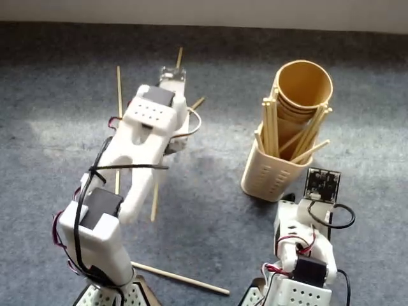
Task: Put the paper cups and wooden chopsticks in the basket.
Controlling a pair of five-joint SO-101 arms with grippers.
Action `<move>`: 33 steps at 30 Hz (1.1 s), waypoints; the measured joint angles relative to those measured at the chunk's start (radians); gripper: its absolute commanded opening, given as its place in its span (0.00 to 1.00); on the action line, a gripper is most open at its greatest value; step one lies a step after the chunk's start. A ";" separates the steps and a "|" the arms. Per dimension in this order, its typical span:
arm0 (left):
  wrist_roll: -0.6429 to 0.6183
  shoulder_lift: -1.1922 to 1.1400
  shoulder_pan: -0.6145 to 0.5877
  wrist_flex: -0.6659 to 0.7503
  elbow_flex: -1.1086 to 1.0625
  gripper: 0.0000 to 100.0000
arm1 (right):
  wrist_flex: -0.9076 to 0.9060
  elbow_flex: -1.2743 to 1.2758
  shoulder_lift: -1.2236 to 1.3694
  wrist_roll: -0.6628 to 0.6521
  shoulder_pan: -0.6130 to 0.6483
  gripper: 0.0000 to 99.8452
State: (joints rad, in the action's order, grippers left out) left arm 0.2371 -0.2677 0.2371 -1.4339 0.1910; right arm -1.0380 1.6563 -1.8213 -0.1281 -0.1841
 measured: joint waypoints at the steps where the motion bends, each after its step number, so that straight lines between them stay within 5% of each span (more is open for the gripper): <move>1: -0.002 0.000 0.005 -0.021 0.069 0.00 | 0.000 0.000 0.000 0.000 0.002 0.20; 8: -0.002 -0.002 0.006 -0.052 0.535 0.00 | 0.000 0.000 0.000 0.000 0.043 0.20; 14: -0.002 -0.002 0.120 0.012 0.784 0.00 | 0.032 0.000 0.000 0.000 0.049 0.20; 24: -0.003 -0.002 0.321 0.265 0.864 0.00 | 0.035 0.000 0.000 0.000 0.044 0.20; 33: -0.003 -0.003 0.404 0.305 0.979 0.00 | 0.104 0.000 0.000 0.023 -0.213 0.20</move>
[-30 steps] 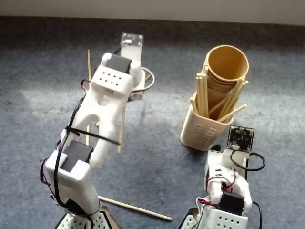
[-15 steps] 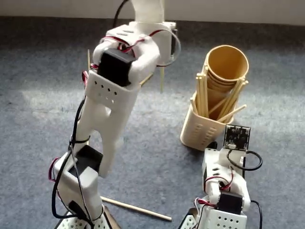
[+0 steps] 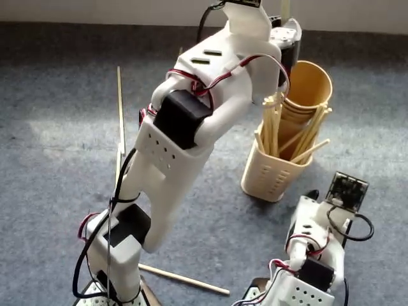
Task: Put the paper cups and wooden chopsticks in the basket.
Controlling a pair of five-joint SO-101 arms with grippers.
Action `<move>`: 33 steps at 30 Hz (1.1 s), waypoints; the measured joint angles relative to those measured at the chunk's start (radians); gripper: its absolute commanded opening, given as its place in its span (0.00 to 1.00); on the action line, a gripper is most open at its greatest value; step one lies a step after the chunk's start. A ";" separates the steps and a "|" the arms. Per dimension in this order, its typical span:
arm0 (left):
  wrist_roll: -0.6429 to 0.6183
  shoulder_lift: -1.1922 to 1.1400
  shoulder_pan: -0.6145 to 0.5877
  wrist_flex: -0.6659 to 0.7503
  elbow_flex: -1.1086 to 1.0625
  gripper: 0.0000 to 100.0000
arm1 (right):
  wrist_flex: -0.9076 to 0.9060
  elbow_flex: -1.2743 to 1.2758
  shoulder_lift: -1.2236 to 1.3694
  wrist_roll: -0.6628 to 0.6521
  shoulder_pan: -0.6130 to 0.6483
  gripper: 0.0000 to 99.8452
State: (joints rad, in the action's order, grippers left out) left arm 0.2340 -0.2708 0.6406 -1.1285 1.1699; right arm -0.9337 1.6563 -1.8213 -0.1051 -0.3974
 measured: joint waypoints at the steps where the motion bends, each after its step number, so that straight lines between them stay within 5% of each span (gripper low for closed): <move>1: 0.000 0.000 0.003 0.000 0.028 0.00 | 0.002 0.000 0.000 0.011 -0.032 0.20; 10: 0.021 0.002 0.031 -0.086 0.133 0.00 | 0.006 0.000 0.000 0.018 -0.176 0.20; 18: 0.028 -0.048 0.104 -0.086 0.087 0.01 | 0.005 0.005 0.000 -0.044 -0.186 0.20; 23: 0.031 -0.087 0.097 -0.115 0.084 0.10 | 0.005 0.005 0.000 -0.052 -0.157 0.20; 33: 0.031 -0.107 0.097 -0.138 0.084 0.08 | 0.005 0.005 0.000 -0.055 -0.149 0.20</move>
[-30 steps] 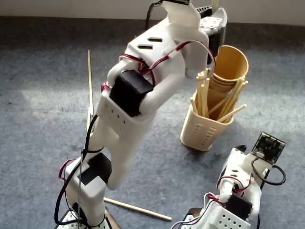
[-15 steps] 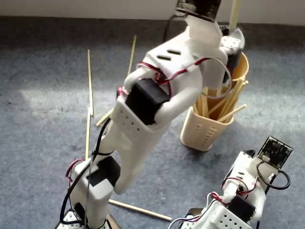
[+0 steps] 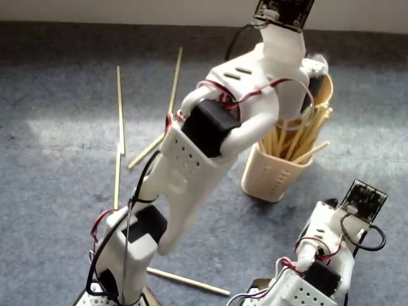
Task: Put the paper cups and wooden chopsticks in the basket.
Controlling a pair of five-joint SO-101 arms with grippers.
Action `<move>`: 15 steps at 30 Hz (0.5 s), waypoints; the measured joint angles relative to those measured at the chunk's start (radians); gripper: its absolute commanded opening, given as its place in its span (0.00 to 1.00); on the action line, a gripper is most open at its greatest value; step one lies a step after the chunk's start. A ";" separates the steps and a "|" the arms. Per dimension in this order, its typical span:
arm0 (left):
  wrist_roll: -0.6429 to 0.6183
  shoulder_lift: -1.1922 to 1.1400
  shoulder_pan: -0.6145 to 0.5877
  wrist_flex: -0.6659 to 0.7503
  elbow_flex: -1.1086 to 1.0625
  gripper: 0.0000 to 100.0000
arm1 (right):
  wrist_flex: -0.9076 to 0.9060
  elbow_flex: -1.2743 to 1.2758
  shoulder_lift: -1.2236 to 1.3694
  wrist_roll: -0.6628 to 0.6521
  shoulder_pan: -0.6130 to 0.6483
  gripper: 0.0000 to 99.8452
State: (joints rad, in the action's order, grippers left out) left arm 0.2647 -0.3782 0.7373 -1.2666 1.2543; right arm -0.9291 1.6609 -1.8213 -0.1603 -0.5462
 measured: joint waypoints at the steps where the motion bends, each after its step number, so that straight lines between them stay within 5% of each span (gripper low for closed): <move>1: 0.000 0.000 0.002 0.000 0.000 0.08 | 0.000 0.000 0.000 0.000 0.000 0.20; 7: 0.000 0.000 -0.118 -0.066 0.006 0.08 | 0.000 0.000 0.000 0.000 0.000 0.20; 15: 0.000 -0.003 -0.621 -0.327 0.012 0.14 | 0.000 0.000 0.000 0.000 0.035 0.20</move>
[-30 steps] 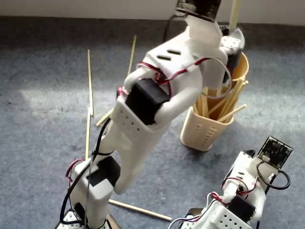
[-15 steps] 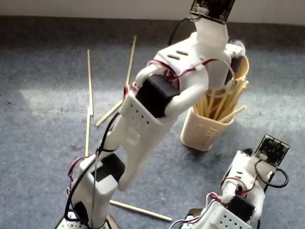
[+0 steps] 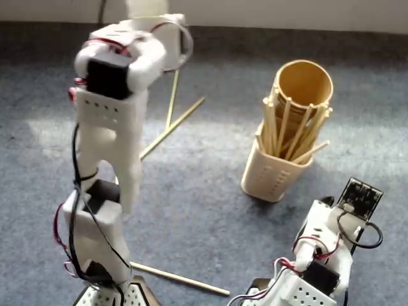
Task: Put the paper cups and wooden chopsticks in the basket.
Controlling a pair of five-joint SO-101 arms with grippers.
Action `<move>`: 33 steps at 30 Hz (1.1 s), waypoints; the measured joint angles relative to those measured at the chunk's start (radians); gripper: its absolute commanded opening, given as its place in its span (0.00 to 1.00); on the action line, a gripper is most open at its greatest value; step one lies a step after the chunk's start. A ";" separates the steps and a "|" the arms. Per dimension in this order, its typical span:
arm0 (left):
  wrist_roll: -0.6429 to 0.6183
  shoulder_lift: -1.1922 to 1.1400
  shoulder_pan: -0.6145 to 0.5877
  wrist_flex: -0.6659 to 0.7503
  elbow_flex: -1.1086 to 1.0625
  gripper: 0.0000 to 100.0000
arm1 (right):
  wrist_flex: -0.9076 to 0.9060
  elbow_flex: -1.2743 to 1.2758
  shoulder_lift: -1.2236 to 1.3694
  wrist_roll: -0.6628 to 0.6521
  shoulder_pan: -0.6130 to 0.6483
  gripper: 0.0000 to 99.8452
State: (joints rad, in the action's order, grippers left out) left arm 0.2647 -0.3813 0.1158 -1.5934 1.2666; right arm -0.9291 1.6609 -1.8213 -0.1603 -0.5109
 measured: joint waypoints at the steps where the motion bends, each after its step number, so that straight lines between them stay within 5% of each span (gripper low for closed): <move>1: 0.000 -0.009 -0.069 -0.015 -0.034 0.16 | 0.000 0.000 0.000 -0.002 0.003 0.20; 6: 0.020 -0.118 -0.236 -0.043 -0.265 0.21 | 0.000 0.000 0.000 -0.002 0.005 0.20; 17: 0.287 -0.374 -0.098 -0.043 -0.371 0.21 | 0.000 0.000 0.000 -0.002 0.005 0.20; 29: 0.259 -0.453 -0.117 -0.097 -0.371 0.23 | 0.000 0.000 0.000 -0.002 0.005 0.20; 33: 0.259 -0.453 -0.110 -0.146 -0.371 0.17 | 0.000 0.000 0.000 -0.002 0.005 0.20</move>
State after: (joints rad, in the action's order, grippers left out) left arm 0.5240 -0.8339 0.0054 -1.7392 0.8953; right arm -0.9291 1.6609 -1.8213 -0.1619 -0.5063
